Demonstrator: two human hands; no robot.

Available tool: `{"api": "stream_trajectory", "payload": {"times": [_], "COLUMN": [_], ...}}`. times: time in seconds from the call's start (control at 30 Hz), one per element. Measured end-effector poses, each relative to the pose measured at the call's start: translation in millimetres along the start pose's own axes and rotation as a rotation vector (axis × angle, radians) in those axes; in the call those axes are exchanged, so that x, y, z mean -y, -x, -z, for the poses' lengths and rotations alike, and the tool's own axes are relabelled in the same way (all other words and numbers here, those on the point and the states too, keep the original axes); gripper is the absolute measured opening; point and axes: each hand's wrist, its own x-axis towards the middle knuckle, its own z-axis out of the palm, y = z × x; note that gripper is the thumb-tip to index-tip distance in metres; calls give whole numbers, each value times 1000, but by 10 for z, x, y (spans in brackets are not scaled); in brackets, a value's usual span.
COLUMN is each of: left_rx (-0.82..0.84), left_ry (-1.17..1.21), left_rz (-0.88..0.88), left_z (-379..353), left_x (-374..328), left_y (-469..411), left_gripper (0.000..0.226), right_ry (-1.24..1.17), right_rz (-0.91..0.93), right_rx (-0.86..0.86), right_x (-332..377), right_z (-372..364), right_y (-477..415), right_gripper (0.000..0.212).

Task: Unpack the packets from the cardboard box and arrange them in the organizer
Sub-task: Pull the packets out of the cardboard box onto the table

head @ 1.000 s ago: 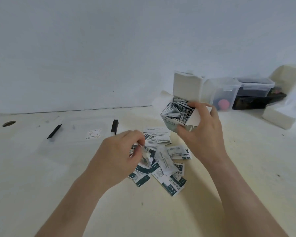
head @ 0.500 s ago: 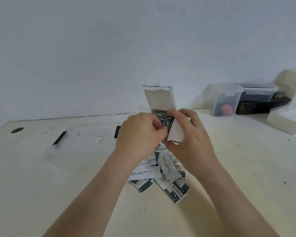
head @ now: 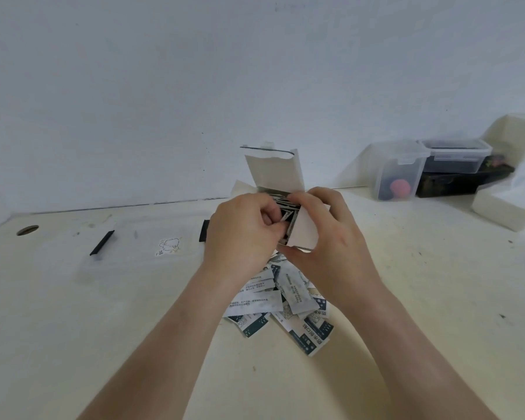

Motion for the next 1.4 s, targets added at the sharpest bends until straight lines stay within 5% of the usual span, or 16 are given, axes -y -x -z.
{"api": "stream_trajectory", "payload": {"times": [0.3,0.5,0.7,0.87,1.07,1.2,1.4], "left_rx": [-131,-394,-221,284,-226,-221,-182], "left_ry": [444,649,264,-231,75,-191,-313], "left_rz": [56,21,-122,-93,-222,-278,-128], "left_z": [98,293,305,274,375,223,100], "left_x": [194,373,597,598,281,188,208], "left_y": [68,207,442,500,313,177,186], "left_gripper": [23,32,44,49,36,17,17], "right_ry": [-43,-161,-252,-399,-321,-228,-147], "right_rz": [-119,-247,-376,-448,-253,-71,22], "right_rx": [52,92,20,-28,55,63,55], "right_x": [-38,-66,-180,-246,-134,-28,-45], "right_z": [65,91,117,148,146,89,42], "right_y": [-17,-39,-53,-34,-39,-21,-8], "right_gripper": [62,55,52,52,64,69,69]}}
